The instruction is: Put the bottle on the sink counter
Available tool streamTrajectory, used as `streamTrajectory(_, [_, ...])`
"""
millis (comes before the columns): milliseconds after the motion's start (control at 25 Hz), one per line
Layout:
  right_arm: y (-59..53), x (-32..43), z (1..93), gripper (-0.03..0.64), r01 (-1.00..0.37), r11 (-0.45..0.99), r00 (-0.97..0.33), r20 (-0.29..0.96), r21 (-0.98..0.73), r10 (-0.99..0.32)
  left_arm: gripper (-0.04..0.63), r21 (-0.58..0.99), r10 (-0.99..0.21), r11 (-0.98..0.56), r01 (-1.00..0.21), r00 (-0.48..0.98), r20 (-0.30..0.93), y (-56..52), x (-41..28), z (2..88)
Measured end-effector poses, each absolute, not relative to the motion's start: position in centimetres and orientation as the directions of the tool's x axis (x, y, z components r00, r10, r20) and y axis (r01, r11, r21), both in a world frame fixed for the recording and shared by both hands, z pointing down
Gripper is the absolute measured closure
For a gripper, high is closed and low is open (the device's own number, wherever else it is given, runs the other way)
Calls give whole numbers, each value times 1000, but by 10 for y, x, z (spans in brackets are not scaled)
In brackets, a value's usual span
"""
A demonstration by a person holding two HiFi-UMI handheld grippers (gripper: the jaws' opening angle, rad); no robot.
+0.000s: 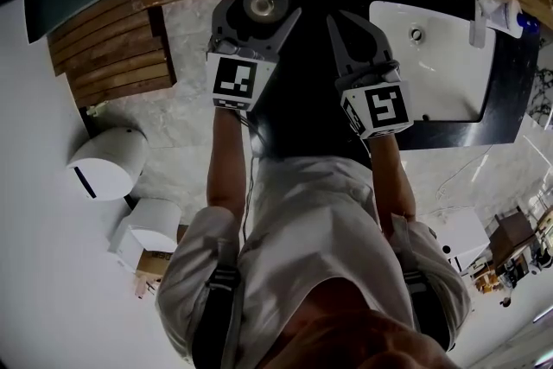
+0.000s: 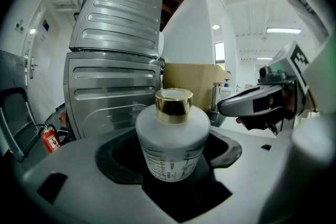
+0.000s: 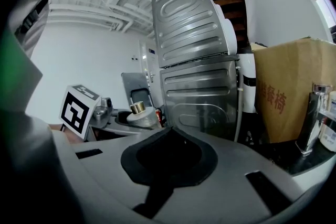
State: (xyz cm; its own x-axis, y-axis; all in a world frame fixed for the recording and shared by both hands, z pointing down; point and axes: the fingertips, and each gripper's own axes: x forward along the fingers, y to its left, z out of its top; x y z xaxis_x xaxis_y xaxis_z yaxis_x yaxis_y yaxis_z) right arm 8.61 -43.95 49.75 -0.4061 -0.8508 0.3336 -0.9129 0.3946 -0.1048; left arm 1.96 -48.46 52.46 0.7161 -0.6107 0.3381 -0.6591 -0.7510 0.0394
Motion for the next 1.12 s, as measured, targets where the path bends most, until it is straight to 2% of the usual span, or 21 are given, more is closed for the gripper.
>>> streamTrajectory(1120, [-457,87,541,618,-917,375,-399,389,-139,-830,265,67,-580,-746,-662,696,423,-508,23,584])
